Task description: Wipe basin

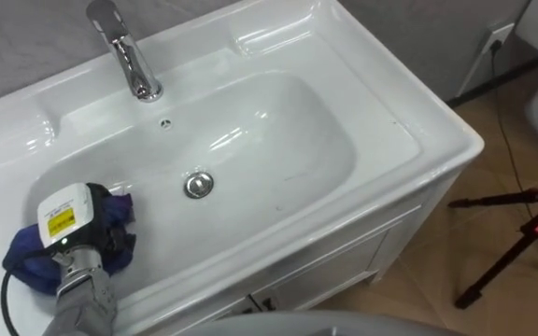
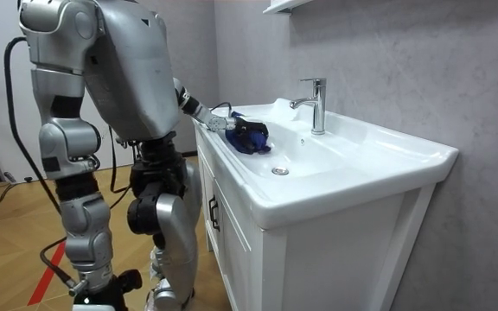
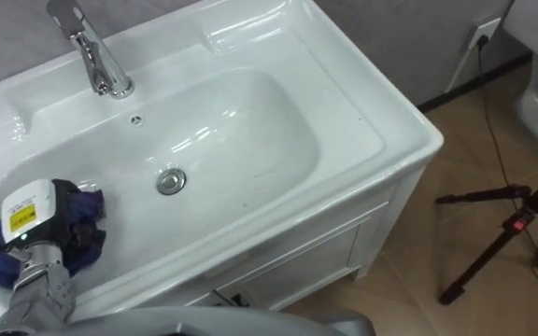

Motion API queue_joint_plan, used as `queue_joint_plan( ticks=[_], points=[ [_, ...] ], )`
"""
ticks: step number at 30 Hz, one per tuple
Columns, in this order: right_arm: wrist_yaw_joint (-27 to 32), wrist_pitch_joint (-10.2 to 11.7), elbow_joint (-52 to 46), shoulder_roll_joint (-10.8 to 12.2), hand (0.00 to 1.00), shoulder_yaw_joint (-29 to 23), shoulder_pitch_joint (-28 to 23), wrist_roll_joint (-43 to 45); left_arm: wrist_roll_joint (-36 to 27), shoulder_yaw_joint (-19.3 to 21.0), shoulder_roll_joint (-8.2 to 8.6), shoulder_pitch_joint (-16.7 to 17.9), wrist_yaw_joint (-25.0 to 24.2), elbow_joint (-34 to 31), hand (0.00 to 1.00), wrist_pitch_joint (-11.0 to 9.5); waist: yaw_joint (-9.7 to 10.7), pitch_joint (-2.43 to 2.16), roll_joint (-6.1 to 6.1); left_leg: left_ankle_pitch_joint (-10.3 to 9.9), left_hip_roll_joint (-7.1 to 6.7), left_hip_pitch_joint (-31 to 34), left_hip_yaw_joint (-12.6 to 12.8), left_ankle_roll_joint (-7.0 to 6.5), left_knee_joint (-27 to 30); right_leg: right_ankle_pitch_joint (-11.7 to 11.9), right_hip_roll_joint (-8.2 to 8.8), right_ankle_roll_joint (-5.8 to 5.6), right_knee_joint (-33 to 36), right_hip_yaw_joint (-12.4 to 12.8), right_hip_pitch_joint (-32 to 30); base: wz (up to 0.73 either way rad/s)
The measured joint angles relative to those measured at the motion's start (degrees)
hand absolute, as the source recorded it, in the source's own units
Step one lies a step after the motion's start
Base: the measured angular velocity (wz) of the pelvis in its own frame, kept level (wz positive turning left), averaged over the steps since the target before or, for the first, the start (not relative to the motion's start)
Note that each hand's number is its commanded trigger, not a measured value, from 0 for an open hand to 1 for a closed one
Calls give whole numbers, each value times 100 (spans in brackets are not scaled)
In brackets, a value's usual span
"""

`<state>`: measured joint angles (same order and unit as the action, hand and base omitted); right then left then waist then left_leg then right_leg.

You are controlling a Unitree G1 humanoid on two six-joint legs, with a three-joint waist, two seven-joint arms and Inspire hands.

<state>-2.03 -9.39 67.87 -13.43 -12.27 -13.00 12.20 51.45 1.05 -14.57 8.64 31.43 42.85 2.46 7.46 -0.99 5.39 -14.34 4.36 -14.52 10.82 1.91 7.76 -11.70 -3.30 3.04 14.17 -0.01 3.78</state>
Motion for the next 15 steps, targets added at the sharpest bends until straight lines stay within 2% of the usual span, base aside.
queue_joint_plan(
  ticks=[4,6,10,12,14,15],
  points=[
    [2,-2,106,21,0,247,11,-146,-18,-154,45,-210,-122,83,100,206,40,21,-39,0,-18,-8,129,1,2,-49,8,-17,140,80,-83,-5],
    [4,-6,135,106,0,265,0,-276,-138,-251,84,-390,-242,121,100,289,201,58,-114,0,-27,-11,164,1,6,-67,10,-30,176,99,-94,0],
    [9,-23,229,135,0,387,-8,-292,-580,-586,173,-641,-347,268,100,421,473,65,-147,0,-50,-6,237,1,3,-65,20,-50,213,163,-146,-7],
    [-14,-32,314,164,0,443,-59,-388,-851,-690,293,-951,-466,436,100,498,665,81,-181,-1,-76,45,314,0,3,-87,41,-76,282,199,-246,-9],
    [-15,-72,338,180,0,451,-116,-496,-1094,-782,378,-1206,-594,497,100,552,726,81,-187,-1,-87,91,453,0,7,-69,29,-97,316,315,-344,-24],
    [5,-114,337,216,0,456,-164,-504,-1233,-822,433,-1314,-722,490,100,599,814,99,-216,-1,-100,94,483,0,8,-72,25,-101,367,374,-393,-31]
  ],
)
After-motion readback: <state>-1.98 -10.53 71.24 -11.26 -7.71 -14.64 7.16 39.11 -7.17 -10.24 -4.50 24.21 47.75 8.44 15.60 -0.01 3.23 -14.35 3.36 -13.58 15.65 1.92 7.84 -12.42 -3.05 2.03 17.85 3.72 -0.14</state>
